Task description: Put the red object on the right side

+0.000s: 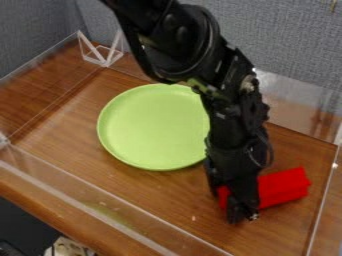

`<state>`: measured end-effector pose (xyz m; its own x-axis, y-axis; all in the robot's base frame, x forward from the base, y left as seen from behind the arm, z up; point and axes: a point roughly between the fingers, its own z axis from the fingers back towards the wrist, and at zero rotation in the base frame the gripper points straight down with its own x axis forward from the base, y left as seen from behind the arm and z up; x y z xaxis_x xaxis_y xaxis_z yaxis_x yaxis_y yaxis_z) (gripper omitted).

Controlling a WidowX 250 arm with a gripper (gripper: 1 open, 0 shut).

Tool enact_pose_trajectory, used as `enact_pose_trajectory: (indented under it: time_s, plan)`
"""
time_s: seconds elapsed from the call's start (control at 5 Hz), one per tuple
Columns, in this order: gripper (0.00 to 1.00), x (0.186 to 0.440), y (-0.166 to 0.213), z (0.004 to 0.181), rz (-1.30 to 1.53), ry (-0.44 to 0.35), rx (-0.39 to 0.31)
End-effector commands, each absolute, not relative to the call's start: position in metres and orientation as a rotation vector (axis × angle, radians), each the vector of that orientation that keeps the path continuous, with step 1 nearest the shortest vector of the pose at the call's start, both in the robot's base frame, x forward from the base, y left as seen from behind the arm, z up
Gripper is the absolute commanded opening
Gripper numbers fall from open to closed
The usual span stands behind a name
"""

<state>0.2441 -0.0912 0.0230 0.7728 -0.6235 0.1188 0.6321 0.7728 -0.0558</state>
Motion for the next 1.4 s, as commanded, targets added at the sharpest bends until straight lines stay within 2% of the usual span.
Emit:
enact_pose_trajectory:
  time_s: [0.0,0.6,1.0,1.2]
  plan:
    - [0.00,0.247,-0.089,0.028,-0.666,-0.103,-0.099]
    - [0.00,0.265,-0.102,0.025,-0.515,-0.082,-0.109]
    - [0.00,0.259,-0.078,0.024,-0.462,-0.053,-0.115]
    - [0.00,0.257,-0.081,0.025,-0.397,-0.038,-0.120]
